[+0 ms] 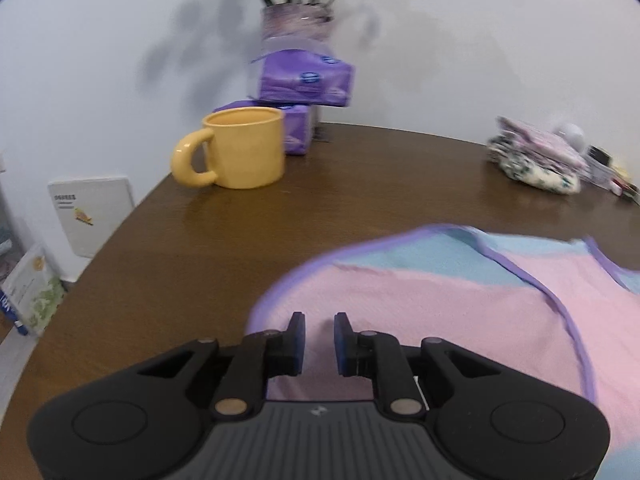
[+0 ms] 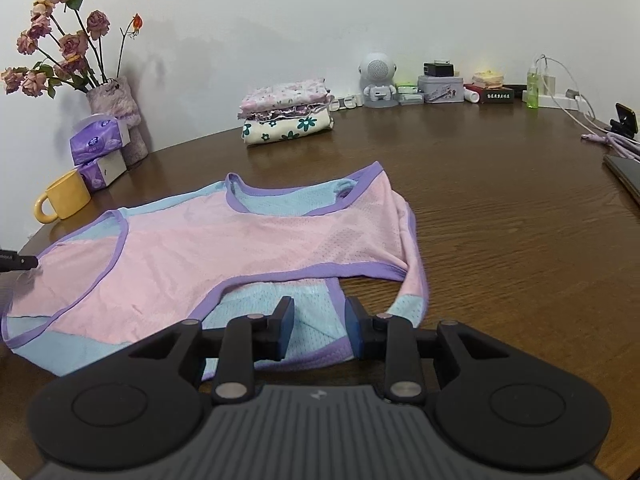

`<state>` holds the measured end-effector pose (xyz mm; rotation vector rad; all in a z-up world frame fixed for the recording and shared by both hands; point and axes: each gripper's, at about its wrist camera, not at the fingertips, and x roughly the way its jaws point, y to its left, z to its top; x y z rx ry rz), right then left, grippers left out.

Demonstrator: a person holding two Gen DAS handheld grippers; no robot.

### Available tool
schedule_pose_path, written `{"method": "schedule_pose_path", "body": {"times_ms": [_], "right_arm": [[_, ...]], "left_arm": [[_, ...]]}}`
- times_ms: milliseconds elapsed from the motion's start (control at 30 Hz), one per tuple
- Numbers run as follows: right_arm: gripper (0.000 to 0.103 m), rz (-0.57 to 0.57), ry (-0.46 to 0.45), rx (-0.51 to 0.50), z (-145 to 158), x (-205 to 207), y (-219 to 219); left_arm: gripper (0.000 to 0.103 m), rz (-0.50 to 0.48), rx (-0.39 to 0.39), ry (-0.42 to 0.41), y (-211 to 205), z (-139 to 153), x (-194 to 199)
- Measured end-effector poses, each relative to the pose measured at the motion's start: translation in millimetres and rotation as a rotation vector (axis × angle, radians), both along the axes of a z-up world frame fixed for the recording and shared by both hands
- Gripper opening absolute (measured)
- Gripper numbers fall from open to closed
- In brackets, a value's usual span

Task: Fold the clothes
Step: 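Open both tools wide and lift them away from the garment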

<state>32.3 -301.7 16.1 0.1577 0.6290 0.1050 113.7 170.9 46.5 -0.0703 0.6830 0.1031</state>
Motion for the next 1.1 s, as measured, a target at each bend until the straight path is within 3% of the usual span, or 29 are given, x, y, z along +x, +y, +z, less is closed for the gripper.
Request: {"method": "schedule_pose_path", "body": {"times_ms": [233,500,600,667,700,867,933,1100], "right_arm": [[0.028,0.043,-0.004,0.007,-1,-2,12],[0.028,0.018,0.017,0.017,-9,-1,11],[0.028,0.013,0.008,0.038,-8,-4,10],[0.029,0.025,-0.015,0.04,-3,-11,13],[0.033,0.031,-0.027,0.032,-1,-14,15],[0.057,0.044,-0.065,0.015,7,-31,28],[0.075,0.056,-0.073,0.024,7,-36,33],[0.103,0.099,-0.092,0.023,8,-48,50]], "left_arm": [[0.015,-0.137,0.012,0.015,-38,-3,-39],[0.017,-0.136,0.022,0.02,-42,-10,-45],[0.027,-0.131,0.007,0.007,-43,-7,-49],[0.042,-0.144,0.002,-0.025,-49,-3,-58],[0.045,-0.151,0.0,-0.04,-52,-1,-63],[0.08,-0.185,-0.011,-0.119,-66,9,-86],[0.086,-0.199,-0.015,-0.151,-71,13,-96],[0.094,-0.223,-0.08,-0.17,-87,9,-115]]}}
